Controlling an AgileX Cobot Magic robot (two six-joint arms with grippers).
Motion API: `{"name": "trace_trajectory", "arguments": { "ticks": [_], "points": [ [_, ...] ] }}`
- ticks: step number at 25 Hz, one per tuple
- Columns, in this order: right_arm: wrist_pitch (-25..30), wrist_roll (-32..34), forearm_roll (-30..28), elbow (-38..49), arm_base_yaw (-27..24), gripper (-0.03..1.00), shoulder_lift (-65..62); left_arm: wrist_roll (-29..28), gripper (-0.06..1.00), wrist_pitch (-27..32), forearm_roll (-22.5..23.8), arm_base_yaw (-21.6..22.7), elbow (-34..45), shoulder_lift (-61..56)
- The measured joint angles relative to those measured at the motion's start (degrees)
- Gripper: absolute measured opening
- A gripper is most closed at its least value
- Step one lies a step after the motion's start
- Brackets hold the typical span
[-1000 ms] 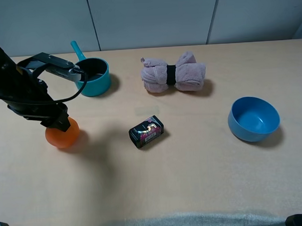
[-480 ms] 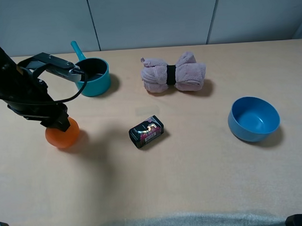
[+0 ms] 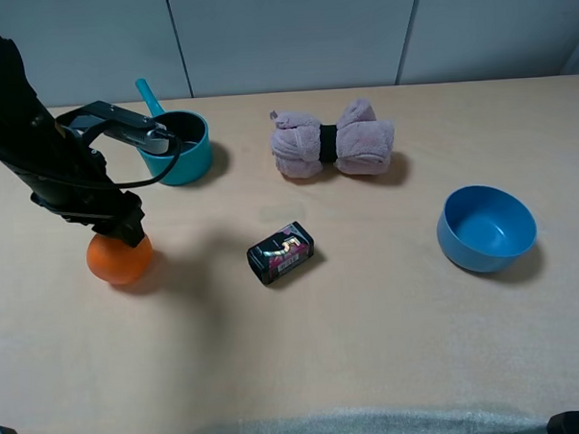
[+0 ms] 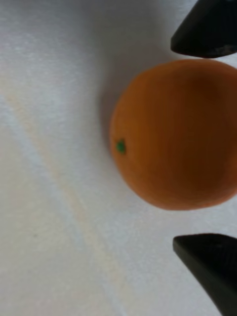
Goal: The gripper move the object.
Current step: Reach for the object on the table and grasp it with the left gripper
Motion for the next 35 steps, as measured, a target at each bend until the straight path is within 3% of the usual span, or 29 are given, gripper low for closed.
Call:
{"name": "trace_trajectory", "arguments": {
  "ticks": [11,35],
  "points": [
    [0.0,0.0,0.0,0.0,0.0,0.65,0.0,0.13,0.79,0.89,0.34,-2.72,-0.52,3.93],
    [0.0,0.0,0.0,0.0,0.0,0.65,0.0,0.15,0.8,2.98,1.83,-2.81,-1.2,6.1]
  ]
}}
